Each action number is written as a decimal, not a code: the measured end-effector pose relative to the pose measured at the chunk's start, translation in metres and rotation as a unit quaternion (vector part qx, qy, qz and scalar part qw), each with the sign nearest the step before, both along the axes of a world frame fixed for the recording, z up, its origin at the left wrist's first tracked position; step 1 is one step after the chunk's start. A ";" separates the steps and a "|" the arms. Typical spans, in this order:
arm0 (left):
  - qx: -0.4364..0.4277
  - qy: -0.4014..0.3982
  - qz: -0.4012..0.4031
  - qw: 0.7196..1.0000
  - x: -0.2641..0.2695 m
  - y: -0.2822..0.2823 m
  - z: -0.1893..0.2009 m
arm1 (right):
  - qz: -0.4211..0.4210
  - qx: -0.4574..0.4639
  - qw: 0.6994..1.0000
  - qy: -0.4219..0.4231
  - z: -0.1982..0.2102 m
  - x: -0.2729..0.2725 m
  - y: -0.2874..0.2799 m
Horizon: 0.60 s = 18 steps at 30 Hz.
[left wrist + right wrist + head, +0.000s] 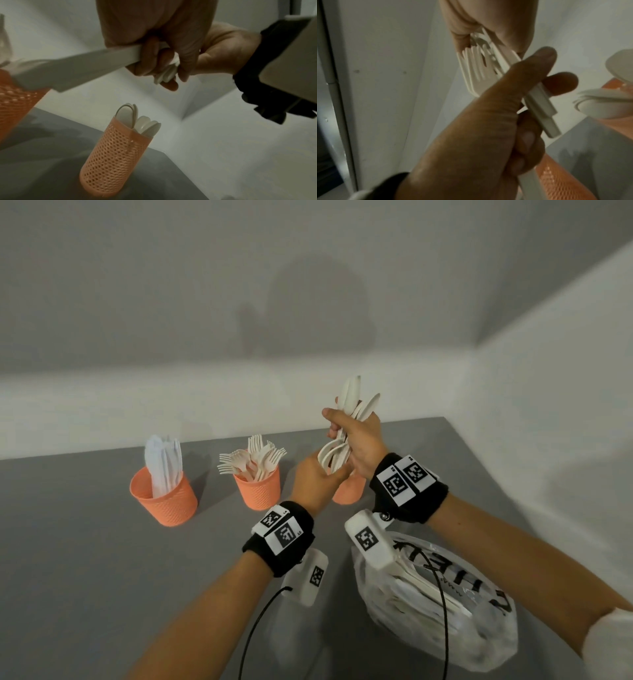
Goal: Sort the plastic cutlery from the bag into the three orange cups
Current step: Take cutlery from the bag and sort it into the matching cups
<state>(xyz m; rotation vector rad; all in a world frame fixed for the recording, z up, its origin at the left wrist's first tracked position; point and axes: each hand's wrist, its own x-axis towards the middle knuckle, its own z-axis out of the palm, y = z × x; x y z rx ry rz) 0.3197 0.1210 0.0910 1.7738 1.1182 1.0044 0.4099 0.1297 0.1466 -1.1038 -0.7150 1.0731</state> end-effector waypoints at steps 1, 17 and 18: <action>0.002 0.000 -0.002 1.000 0.003 0.002 -0.001 | -0.011 0.010 1.000 -0.003 0.004 0.002 0.002; -0.053 -0.245 0.304 0.919 -0.047 0.047 0.013 | -0.102 0.059 0.985 -0.125 -0.003 0.045 0.030; -0.057 -0.269 0.323 0.905 -0.059 0.056 0.015 | -0.098 0.058 0.986 -0.126 -0.006 0.044 0.032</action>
